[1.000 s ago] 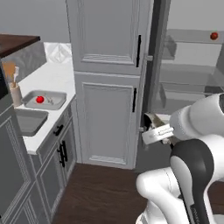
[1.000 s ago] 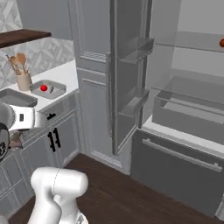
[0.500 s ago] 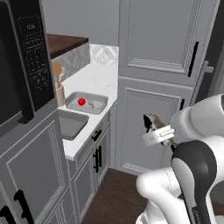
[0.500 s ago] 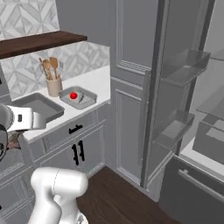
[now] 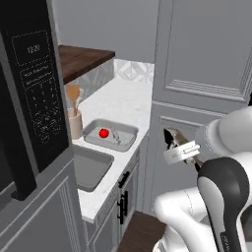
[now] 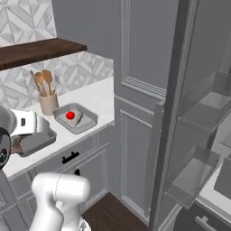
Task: Place one tomato and one fish in each tupperware on the nearby counter, to pack two identical lunches.
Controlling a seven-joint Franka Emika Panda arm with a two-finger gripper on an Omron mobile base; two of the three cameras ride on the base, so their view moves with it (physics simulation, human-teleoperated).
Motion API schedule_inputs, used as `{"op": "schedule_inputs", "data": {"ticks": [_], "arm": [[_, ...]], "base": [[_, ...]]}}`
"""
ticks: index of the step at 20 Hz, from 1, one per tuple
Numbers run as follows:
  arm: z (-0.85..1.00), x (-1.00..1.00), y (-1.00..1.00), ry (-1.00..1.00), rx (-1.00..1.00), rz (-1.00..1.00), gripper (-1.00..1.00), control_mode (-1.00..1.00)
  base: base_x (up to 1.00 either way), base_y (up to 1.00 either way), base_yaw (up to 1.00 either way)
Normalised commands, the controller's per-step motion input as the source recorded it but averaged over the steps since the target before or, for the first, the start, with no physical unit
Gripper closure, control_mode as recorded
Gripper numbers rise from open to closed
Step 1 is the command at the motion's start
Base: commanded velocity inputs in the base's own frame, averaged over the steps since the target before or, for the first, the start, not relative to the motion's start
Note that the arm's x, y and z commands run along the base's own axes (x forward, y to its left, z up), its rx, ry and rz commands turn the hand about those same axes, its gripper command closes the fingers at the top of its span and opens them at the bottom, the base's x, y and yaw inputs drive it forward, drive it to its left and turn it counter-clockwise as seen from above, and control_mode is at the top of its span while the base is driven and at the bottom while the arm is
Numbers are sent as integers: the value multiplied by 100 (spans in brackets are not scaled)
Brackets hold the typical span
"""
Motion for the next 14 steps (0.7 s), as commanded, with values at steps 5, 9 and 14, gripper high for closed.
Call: {"op": "schedule_inputs", "data": {"ticks": [5, 9, 14], "arm": [[0, 0, 0, 0, 0, 0, 100, 100], [0, 0, 0, 0, 0, 0, 100, 100], [0, 0, 0, 0, 0, 0, 100, 100]], "base": [[80, 30, 31], [66, -7, 30], [68, -15, 33]]}}
